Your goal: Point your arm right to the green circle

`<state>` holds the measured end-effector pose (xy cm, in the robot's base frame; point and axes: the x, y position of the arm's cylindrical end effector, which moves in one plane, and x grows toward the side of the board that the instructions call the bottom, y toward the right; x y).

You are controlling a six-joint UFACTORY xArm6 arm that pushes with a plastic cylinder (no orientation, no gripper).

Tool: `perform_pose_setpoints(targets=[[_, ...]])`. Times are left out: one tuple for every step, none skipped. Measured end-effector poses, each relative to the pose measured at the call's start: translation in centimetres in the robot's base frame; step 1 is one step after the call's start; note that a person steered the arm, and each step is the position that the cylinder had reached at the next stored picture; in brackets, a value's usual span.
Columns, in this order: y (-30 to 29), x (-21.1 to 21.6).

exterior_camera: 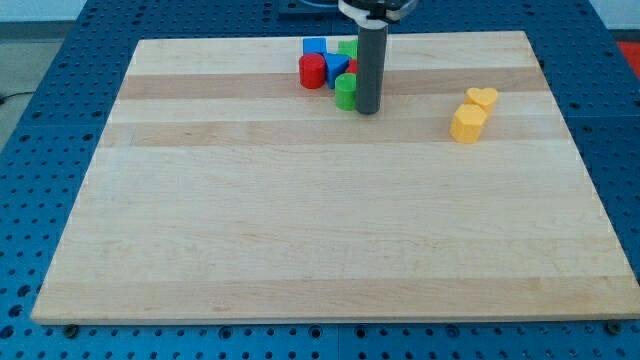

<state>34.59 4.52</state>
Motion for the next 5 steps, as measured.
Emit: perform_pose_setpoints(targets=[[0.0,0.0],[0.0,-0.1],[0.4,-0.4],[1.0,-0.6],[1.0,-0.6]])
